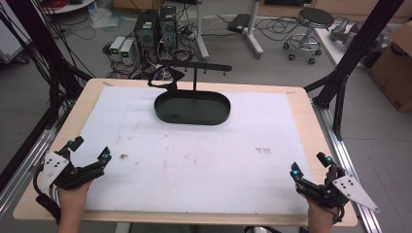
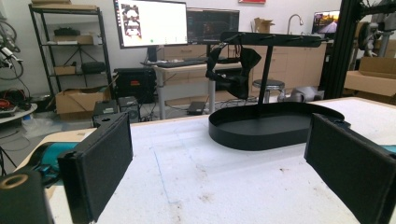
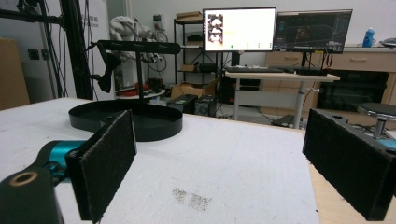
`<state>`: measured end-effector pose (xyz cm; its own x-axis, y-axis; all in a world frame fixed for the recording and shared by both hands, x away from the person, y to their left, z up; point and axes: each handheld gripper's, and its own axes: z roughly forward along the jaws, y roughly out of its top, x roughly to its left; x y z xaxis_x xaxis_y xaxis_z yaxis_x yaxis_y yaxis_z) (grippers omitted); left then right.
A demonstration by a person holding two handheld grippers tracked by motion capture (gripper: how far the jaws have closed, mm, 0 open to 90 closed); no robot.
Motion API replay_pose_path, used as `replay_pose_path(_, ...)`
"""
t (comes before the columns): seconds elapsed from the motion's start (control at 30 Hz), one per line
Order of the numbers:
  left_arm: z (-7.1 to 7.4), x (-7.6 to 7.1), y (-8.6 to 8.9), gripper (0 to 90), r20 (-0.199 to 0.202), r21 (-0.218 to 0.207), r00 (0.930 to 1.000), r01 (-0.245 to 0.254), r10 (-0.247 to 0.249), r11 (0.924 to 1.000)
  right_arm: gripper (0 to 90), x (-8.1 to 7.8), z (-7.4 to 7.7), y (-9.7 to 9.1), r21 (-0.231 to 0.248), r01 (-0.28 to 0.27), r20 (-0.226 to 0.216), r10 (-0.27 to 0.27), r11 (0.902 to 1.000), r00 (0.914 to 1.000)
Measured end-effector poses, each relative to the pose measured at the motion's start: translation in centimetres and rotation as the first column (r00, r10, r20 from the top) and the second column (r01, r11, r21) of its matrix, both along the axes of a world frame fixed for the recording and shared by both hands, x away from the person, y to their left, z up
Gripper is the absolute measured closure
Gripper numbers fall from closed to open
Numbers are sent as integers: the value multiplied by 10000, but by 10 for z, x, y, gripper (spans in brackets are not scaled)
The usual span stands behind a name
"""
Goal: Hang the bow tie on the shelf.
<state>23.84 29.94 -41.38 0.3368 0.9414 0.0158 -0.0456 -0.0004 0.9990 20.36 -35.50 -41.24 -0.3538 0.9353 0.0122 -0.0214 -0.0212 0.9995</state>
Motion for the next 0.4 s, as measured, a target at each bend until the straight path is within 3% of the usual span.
replay_pose_path(0.4, 0, 1, -1, 82, -73, 7, 9999, 74, -73, 10000, 88, -2, 3, -2, 73, 19, 52, -19, 10000, 10000)
